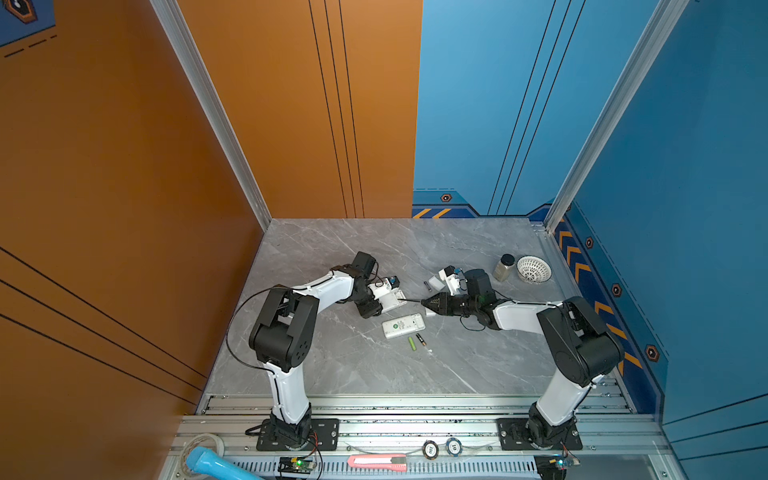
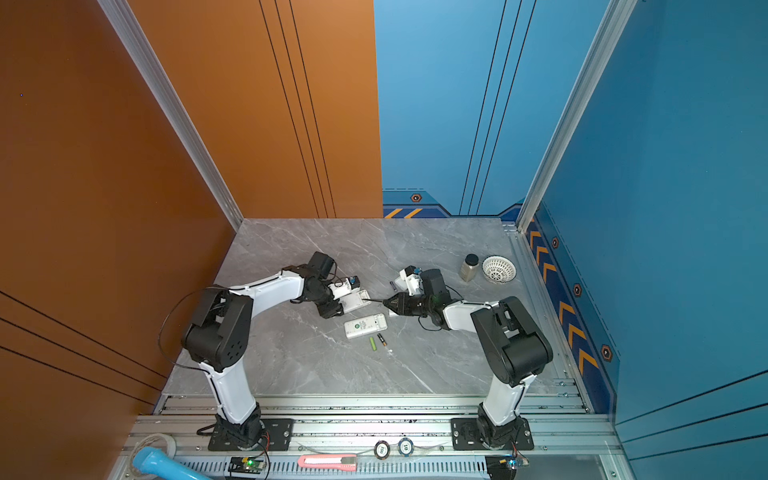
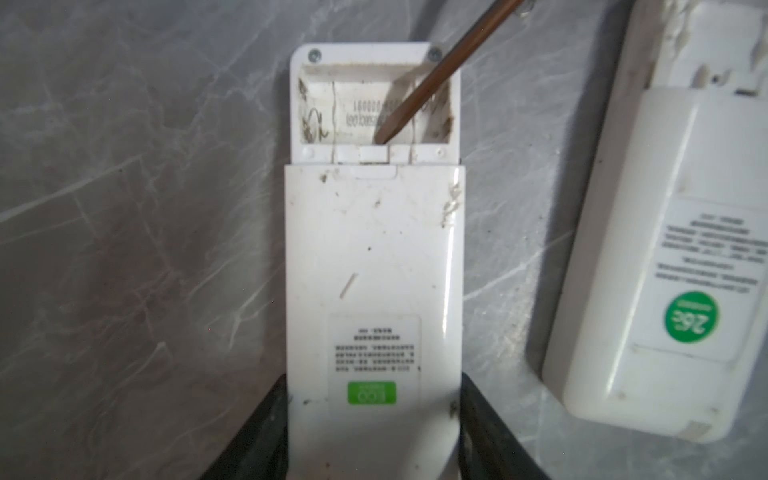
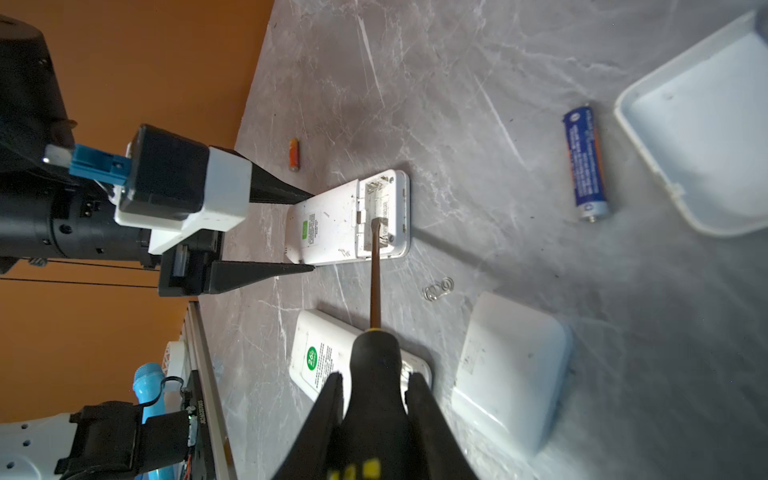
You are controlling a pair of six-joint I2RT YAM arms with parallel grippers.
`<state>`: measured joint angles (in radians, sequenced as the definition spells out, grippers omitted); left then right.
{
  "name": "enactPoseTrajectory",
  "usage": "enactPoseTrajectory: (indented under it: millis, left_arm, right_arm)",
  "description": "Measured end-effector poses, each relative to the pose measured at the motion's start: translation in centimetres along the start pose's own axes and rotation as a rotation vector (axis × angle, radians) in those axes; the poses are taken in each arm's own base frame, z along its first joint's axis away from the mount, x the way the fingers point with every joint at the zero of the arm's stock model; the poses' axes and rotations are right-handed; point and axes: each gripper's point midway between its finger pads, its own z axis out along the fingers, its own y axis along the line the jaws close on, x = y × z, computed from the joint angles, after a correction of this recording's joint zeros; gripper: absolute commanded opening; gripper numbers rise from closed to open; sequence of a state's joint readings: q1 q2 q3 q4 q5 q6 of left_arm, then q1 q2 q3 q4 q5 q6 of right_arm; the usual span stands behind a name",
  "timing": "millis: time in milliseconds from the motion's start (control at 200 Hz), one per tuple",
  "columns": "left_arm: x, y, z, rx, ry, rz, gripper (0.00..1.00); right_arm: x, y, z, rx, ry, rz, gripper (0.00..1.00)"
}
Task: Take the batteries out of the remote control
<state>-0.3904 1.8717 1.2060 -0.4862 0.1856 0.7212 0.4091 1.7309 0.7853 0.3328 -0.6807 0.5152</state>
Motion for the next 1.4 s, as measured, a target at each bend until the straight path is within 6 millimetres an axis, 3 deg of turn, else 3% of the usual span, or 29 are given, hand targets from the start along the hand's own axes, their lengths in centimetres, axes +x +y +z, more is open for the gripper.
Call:
enactPoseTrajectory:
  millis: [210, 355, 380, 440, 491, 496, 506, 516, 641, 751, 891, 986, 1071, 1211, 1316, 1402]
  left_arm:
    - [-0.5, -0.7, 0.2, 0.004, 0.002, 0.016, 0.00]
    - [-0.4, -0.7, 0.8, 0.015, 0.018, -0.022, 0.10]
    - [-0.4, -0.7, 0.8, 0.018, 0.022, -0.029, 0.18]
    - [-0.4, -0.6, 0.8, 0.024, 0.032, -0.048, 0.48]
    - [-0.4, -0.6, 0.8, 0.025, 0.035, -0.066, 0.64]
    - [-0.4, -0.6, 0.8, 0.025, 0.035, -0.068, 0.67]
    - [-0.4, -0.6, 0.8, 0.025, 0.035, -0.073, 0.84]
    - [-0.4, -0.6, 0.8, 0.024, 0.035, -0.076, 0.91]
    - [-0.1, 0.7, 0.5, -0.035, 0.044, -0.171, 0.98]
    - [-0.1, 2.3, -2.3, -0.095, 0.011, -0.327, 1.00]
    - [0.3, 5.4, -9.9, -0.225, -0.106, -0.652, 0.99]
    - [3.9, 7.6, -14.8, -0.292, -0.167, -0.963, 0.99]
    - [9.7, 8.4, -17.2, -0.333, -0.148, -1.257, 0.99]
    - [18.3, 5.4, -16.4, -0.311, 0.008, -1.626, 0.96]
    - [21.9, 3.0, -14.8, -0.257, 0.109, -1.771, 0.93]
    - [23.2, 2.8, -13.7, -0.221, 0.140, -1.829, 0.90]
  right_arm:
    - [-0.6, 0.0, -2.5, 0.094, -0.003, -0.004, 0.00]
    - [-2.8, 0.7, -5.1, 0.146, -0.091, -0.019, 0.00]
    - [-3.2, 0.9, -5.4, 0.153, -0.110, -0.020, 0.00]
    - [-4.2, 1.3, -6.1, 0.165, -0.149, -0.017, 0.00]
    - [-5.0, 1.4, -6.5, 0.179, -0.178, -0.016, 0.00]
    - [-5.0, 1.4, -6.5, 0.181, -0.181, -0.015, 0.00]
    - [-5.2, 1.4, -6.6, 0.187, -0.188, -0.013, 0.00]
    - [-5.4, 1.4, -6.7, 0.190, -0.194, -0.014, 0.00]
    - [-6.5, 0.9, -7.3, 0.235, -0.251, 0.030, 0.00]
    - [-7.0, 0.6, -7.6, 0.257, -0.270, 0.050, 0.00]
    - [-8.4, 1.1, -7.7, 0.261, -0.293, 0.041, 0.00]
    - [-9.0, 1.2, -7.4, 0.260, -0.294, 0.041, 0.00]
    - [-9.2, 0.8, -6.7, 0.264, -0.282, 0.046, 0.00]
    - [-9.0, 0.4, -5.5, 0.268, -0.254, 0.052, 0.00]
    - [-8.4, 0.4, -4.4, 0.258, -0.224, 0.051, 0.00]
    - [-7.9, 0.9, -3.8, 0.245, -0.204, 0.045, 0.00]
